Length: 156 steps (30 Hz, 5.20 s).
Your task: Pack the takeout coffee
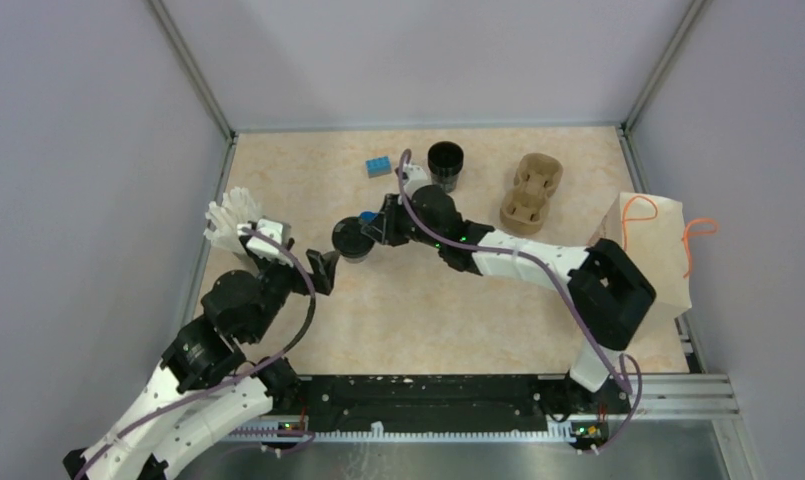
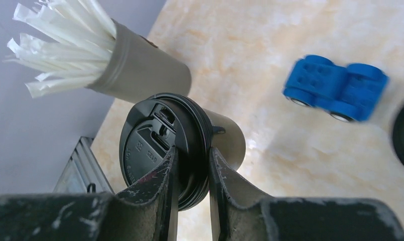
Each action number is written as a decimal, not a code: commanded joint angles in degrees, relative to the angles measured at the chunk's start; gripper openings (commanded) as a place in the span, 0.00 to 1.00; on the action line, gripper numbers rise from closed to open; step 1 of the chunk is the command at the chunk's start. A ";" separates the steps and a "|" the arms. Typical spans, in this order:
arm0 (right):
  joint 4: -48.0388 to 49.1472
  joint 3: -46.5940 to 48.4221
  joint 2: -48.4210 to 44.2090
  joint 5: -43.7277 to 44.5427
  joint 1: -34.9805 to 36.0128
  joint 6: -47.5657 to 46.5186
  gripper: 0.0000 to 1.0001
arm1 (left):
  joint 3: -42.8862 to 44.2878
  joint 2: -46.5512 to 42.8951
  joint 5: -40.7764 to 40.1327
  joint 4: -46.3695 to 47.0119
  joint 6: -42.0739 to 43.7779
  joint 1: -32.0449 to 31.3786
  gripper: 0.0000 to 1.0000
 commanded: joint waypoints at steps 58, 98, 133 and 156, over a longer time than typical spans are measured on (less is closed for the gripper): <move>-37.45 40.82 16.92 11.28 -16.16 -40.10 0.37 | -7.05 -7.18 0.47 6.78 5.44 0.19 0.99; -45.67 37.59 11.48 20.20 -30.13 -23.95 0.35 | -7.15 -5.16 -0.15 6.64 6.18 0.26 0.99; -84.26 28.95 -26.01 32.85 -47.08 -21.97 0.84 | -7.24 -3.72 3.81 6.36 6.15 0.26 0.99; -78.89 23.29 -35.80 -1.13 -49.23 -30.35 0.06 | -7.53 -3.18 5.30 7.17 6.58 0.26 0.99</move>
